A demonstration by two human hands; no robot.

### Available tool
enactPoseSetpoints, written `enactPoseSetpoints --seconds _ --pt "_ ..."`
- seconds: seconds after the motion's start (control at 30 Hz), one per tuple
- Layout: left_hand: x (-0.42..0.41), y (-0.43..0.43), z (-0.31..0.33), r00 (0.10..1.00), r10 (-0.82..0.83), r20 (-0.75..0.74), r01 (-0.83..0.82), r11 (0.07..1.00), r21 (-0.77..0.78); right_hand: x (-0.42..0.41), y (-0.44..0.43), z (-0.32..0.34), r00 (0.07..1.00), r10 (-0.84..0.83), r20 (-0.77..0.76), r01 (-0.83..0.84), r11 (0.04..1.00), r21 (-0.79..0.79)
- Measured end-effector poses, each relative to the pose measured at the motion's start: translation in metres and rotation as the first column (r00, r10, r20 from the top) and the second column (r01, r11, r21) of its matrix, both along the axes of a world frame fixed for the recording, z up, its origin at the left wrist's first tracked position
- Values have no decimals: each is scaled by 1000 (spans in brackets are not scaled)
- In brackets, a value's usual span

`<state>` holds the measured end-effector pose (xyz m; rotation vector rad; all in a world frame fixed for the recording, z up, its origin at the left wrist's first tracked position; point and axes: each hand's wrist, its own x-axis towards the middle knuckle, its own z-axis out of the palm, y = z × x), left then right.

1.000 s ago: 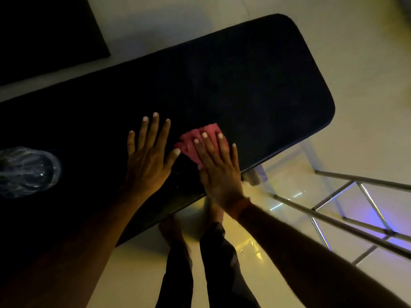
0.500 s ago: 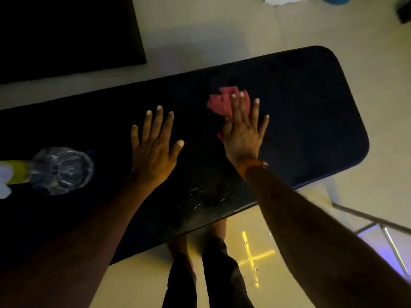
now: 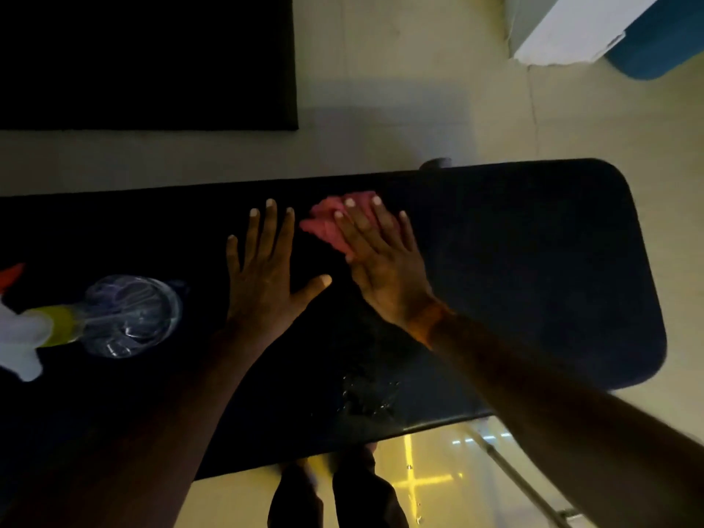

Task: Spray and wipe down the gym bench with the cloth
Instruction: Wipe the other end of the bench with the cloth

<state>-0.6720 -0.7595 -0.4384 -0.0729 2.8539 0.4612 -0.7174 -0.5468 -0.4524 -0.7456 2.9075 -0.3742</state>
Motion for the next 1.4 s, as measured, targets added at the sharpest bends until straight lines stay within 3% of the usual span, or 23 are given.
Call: enactPoseSetpoints --seconds 0.03,0.07,0.13,0.17,0.2,0.23,0.3,0.37,0.43,0.5,0.53,0.6,0.67,0.7,0.83,0.87,0.97,1.0,1.03,1.13,1.17,1.33,1.4 --pt "0 -1 0 1000 9 6 -9 1000 5 -13 15 1 998 66 -23 -65 997 42" --pt "0 -1 0 1000 7 15 -7 1000 5 -30 24 0 1000 -10 -23 12 997 74" --pt "-1 -3 -1 1000 -3 29 3 1000 -5 -56 17 2 900 -435 25 434 900 37" --pt "-1 -4 -1 999 -4 34 4 1000 -12 -58 -1 2 809 -583 75 584 812 15" --pt "0 -4 -1 999 3 39 -2 1000 -16 -53 -22 4 789 -607 98 610 792 -3" --pt "1 -4 -1 999 20 41 -20 1000 -17 -44 -39 6 851 -518 82 522 853 -24" --pt "4 -4 1 996 67 50 -67 998 -5 -25 -45 3 989 -138 48 140 990 -29" --pt "10 -6 3 994 91 62 -92 996 9 -45 -21 3 998 55 9 -55 998 38" --pt "16 -9 6 993 88 80 -89 996 10 -72 -17 4 976 -218 24 216 975 59" --pt "21 -13 9 993 66 97 -66 998 3 -70 -44 6 877 -468 109 468 883 28" --pt "24 -15 10 993 59 101 -59 998 0 -57 -61 8 901 -421 101 423 906 -1" --pt "29 -18 13 991 62 116 -61 998 -6 -24 -76 6 995 -74 59 77 996 -43" --pt "36 -20 15 990 65 126 -65 998 -5 -26 -56 3 981 193 -5 -193 981 10" --pt "40 -20 16 990 68 125 -68 998 0 -40 -48 1 981 192 -31 -191 981 43" --pt "59 -21 17 990 80 116 -82 996 17 -56 -68 6 948 -303 98 301 953 36" --pt "63 -22 18 990 83 118 -86 996 21 -40 -78 9 960 -259 104 259 966 9" --pt "69 -21 23 987 90 130 -93 996 17 2 -64 7 970 237 58 -238 971 22" --pt "71 -21 25 987 94 131 -97 995 17 -7 -52 6 951 308 23 -308 949 59" --pt "74 -20 26 987 96 129 -99 995 17 -21 -47 5 960 280 -10 -278 957 84" --pt "86 -21 24 990 85 109 -86 996 11 -37 -64 9 989 -149 13 148 987 60" --pt "92 -23 24 990 89 107 -90 996 7 -26 -77 10 977 -207 48 206 978 34" --pt "109 -30 26 990 92 106 -95 995 18 13 -72 13 980 197 36 -200 974 103" --pt "112 -35 27 990 92 108 -96 995 27 -18 -78 17 996 91 -19 -86 984 154"
